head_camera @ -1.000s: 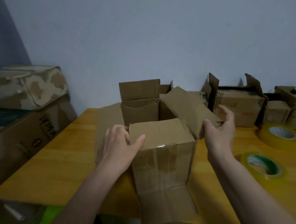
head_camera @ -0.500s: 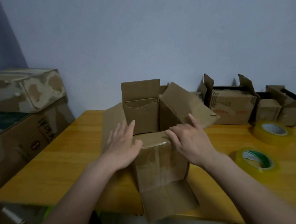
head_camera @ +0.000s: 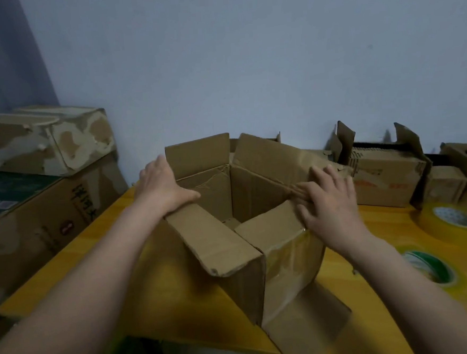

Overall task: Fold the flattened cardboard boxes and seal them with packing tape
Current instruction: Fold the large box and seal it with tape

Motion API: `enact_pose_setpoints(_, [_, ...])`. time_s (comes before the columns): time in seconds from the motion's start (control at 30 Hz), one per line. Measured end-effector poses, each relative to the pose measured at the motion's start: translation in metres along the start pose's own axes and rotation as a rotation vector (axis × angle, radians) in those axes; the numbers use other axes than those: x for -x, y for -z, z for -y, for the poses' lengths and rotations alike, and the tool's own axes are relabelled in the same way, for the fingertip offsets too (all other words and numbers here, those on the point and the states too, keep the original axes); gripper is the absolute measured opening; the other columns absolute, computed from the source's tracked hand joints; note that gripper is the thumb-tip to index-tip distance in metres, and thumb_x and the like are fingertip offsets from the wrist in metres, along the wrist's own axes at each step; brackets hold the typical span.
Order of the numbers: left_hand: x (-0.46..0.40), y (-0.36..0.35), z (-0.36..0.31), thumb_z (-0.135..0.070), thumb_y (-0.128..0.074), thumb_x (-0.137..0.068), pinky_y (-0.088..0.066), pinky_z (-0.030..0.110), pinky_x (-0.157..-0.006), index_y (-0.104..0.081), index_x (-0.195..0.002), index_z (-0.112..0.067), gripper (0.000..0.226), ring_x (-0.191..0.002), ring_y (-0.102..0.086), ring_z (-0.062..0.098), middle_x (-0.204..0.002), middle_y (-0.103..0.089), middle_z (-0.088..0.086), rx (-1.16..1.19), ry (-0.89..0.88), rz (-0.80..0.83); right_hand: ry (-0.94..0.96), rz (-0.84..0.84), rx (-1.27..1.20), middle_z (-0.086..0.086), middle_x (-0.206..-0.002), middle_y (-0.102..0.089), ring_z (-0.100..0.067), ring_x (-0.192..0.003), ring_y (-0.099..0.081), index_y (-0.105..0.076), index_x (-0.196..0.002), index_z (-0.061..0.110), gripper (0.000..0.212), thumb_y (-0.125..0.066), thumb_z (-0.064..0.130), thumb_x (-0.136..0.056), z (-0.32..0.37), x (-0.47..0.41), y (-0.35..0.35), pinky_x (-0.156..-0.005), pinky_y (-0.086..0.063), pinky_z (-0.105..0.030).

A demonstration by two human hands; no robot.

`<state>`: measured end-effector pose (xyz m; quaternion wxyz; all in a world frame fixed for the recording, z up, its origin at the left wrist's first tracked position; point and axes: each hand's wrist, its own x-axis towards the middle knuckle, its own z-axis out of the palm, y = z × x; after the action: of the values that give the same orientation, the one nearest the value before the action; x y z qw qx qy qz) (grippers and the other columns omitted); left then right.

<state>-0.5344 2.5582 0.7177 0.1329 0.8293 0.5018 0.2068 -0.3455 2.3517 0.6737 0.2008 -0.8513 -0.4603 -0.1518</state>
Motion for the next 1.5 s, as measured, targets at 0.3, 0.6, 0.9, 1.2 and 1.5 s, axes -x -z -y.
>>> enact_pose_setpoints(0.3, [-0.026,-0.021,0.025,-0.038,-0.081,-0.075,-0.031,0.039,-0.108,-0.004,-0.155,-0.031,0.111,-0.141,-0.029,0.026,-0.156,-0.027,-0.001,0.434,-0.027,0.266,-0.183,0.181,-0.439,-0.002,-0.161,0.010,-0.018,-0.146,0.016,-0.020,-0.151,0.018,0.074,-0.058,0.040,-0.092,0.007,0.008,-0.013,-0.118,-0.002,-0.038])
enact_pose_setpoints(0.6, [0.005,-0.007,0.025,-0.081,-0.043,-0.075,-0.020,0.043,-0.115,-0.041,-0.143,-0.039,0.081,-0.143,-0.017,0.023,-0.153,-0.022,-0.007,-0.088,-0.180,0.388,-0.297,-0.026,-0.640,-0.003,-0.161,-0.005,-0.021,-0.147,-0.005,-0.005,-0.153,0.024,0.106,-0.078,0.021,-0.077,-0.019,-0.017,-0.013,-0.120,-0.013,-0.045])
enact_pose_setpoints(0.9, [0.016,0.037,0.031,-0.082,-0.076,-0.027,-0.010,0.037,-0.120,-0.002,-0.151,-0.043,0.150,-0.148,0.003,0.012,-0.157,0.016,-0.021,-0.239,-0.288,0.950,-0.222,-0.076,-0.771,-0.001,-0.138,-0.049,-0.020,-0.129,-0.043,-0.046,-0.137,0.026,0.056,-0.063,0.004,-0.089,-0.028,-0.010,-0.011,-0.109,-0.039,-0.044])
enact_pose_setpoints(1.2, [0.014,0.045,0.022,-0.090,-0.065,-0.038,-0.041,0.019,-0.077,-0.066,-0.107,-0.030,0.091,-0.104,-0.055,0.007,-0.113,-0.061,-0.012,0.144,-0.199,0.415,-0.278,-0.015,-0.972,0.004,-0.133,-0.053,-0.019,-0.129,-0.042,-0.070,-0.087,0.023,0.026,-0.054,0.002,-0.093,-0.030,-0.004,-0.012,-0.098,-0.044,-0.035])
enact_pose_setpoints(1.5, [0.009,-0.029,0.009,-0.074,-0.068,-0.065,-0.029,0.048,-0.111,-0.019,-0.152,-0.033,0.108,-0.142,-0.019,0.033,-0.154,-0.017,0.009,0.047,-0.002,0.015,-0.317,0.048,-1.040,0.021,-0.112,-0.058,-0.007,-0.112,-0.048,-0.071,-0.103,0.023,0.043,-0.035,0.047,-0.099,-0.014,0.007,-0.001,-0.098,-0.029,-0.032])
